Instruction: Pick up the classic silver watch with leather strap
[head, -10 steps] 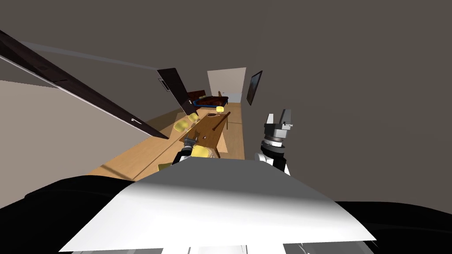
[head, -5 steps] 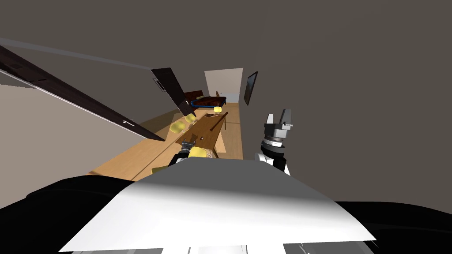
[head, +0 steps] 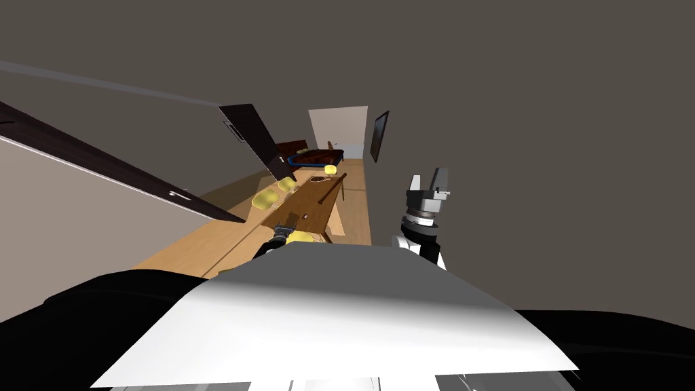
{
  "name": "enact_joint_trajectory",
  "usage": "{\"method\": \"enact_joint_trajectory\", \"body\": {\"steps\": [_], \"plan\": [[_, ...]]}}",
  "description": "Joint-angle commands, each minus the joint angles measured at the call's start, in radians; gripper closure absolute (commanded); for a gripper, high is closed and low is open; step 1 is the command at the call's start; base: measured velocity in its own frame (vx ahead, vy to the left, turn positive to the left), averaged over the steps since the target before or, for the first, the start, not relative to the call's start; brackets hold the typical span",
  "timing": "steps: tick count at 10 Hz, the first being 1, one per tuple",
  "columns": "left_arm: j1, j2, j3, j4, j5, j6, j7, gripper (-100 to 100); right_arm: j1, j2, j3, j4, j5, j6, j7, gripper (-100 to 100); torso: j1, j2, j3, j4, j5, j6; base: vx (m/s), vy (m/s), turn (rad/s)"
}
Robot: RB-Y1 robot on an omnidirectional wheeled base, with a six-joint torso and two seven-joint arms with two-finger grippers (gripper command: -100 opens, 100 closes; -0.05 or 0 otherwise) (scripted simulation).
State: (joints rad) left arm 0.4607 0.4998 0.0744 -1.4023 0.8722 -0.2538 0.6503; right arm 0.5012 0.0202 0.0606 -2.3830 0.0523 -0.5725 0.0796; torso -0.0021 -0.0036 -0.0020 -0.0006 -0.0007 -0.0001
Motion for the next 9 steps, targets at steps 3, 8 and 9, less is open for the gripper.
{"method": "enact_joint_trajectory", "body": {"steps": [3, 8, 9], "plan": [[-0.011, 0.029, -0.007, 0.093, 0.080, 0.042, 0.065, -100, 0.000, 0.000, 0.000, 0.000, 0.000, 0.000, 0.000, 0, 0.001, 0.000, 0.000, 0.000, 0.000, 0.000, 0.064, -0.014, -0.107], [-0.013, 0.062, -0.017, 0.217, 0.189, 0.114, 0.158, -100, 0.000, 0.000, 0.000, 0.000, 0.000, 0.000, 0.000, 0, 0.002, -0.005, -0.003, -0.001, 0.000, 0.000, 0.123, -0.014, -0.132], [-0.014, 0.069, -0.019, 0.245, 0.213, 0.132, 0.180, -100, 0.000, 0.000, 0.000, 0.000, 0.000, 0.000, 0.000, 0, 0.003, -0.004, -0.002, -0.001, 0.001, 0.000, 0.095, 0.014, -0.085]]}}
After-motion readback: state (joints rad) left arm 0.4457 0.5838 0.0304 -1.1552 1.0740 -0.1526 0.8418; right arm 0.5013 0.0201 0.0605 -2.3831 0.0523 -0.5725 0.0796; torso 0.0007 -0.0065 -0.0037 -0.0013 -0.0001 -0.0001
